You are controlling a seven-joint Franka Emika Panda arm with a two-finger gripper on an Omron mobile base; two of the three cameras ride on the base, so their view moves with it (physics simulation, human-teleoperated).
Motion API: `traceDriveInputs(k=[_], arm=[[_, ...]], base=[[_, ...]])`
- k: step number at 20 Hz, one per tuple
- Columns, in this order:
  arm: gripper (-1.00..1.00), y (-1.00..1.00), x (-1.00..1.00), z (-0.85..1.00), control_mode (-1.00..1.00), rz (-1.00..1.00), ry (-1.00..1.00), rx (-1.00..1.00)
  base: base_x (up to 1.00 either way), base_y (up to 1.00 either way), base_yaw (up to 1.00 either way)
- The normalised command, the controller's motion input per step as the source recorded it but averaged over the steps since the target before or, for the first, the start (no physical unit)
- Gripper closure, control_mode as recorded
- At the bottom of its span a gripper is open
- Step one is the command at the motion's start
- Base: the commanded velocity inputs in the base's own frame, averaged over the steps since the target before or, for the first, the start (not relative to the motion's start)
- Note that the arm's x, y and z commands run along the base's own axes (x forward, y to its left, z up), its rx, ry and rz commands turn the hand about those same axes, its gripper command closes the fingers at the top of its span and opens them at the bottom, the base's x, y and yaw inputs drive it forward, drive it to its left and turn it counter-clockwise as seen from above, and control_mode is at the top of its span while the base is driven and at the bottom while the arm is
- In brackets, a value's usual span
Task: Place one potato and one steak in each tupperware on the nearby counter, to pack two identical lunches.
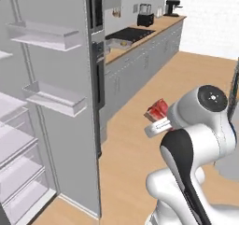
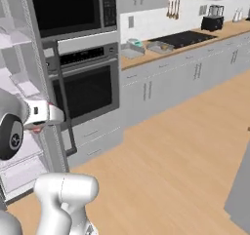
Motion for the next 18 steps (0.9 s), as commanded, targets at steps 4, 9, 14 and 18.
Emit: traceDriveInputs(k=[4,9,14,18], arm=[[1.0,0.0,0.0,0.0,1.0,0.0,0.0,0.0],[1.0,0.0,0.0,0.0,1.0,0.0,0.0,0.0],[1.0,0.0,0.0,0.0,1.0,0.0,0.0,0.0],[1.0,0.0,0.0,0.0,1.0,0.0,0.0,0.0]], base=[[0.81,-1.0,-0.44],[1.0,-0.56,0.01],[1.0,0.03,0.04],[1.0,0.19,0.04]])
